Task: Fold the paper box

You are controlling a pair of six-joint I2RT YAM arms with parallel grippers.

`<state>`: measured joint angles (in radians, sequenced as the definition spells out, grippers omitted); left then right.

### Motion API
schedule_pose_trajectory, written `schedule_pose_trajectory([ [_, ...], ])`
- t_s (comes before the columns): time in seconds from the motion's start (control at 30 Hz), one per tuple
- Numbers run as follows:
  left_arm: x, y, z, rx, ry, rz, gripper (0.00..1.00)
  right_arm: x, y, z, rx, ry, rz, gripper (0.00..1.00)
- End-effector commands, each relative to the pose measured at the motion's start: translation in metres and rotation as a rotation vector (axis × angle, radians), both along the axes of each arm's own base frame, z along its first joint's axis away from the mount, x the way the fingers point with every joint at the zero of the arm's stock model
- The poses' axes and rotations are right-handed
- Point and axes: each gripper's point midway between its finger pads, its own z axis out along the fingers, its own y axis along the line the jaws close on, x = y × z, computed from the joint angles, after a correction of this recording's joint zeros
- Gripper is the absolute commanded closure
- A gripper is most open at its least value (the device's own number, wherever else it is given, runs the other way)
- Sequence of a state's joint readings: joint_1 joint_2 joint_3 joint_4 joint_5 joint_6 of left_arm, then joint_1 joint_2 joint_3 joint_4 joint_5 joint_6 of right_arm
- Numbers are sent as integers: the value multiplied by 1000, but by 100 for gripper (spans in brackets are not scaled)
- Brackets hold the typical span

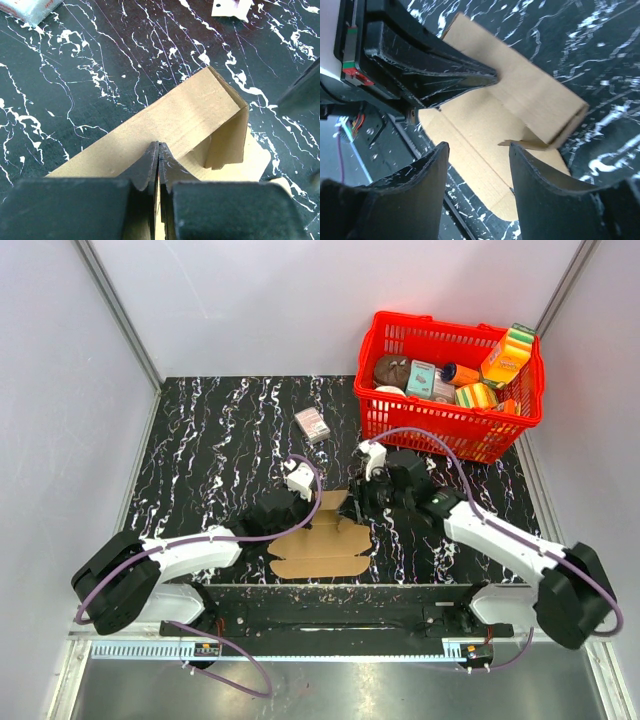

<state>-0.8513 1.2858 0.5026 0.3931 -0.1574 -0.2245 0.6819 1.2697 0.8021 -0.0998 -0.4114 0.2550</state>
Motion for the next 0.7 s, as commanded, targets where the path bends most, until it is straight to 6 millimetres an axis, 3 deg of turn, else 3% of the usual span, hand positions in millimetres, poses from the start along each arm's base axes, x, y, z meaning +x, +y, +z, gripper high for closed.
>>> schedule_pose_trajectory([
  [0.0,8,-7,24,-42,-48,-5,100,11,-39,-5,-151,-27,-197,42],
  [0.03,8,-7,24,-42,-48,-6,100,12,-44,-4,-167,-20,-224,41],
  [0.1,8,-7,25,-44,-50,-4,100,8,-60,-19,-260,40,-275,40],
  [0.23,8,-6,27,-46,-52,-5,100,-3,-72,-36,-376,144,-282,40],
  [0.67,8,-9,31,-51,-51,-20,100,17,-56,-66,-385,97,-235,39],
])
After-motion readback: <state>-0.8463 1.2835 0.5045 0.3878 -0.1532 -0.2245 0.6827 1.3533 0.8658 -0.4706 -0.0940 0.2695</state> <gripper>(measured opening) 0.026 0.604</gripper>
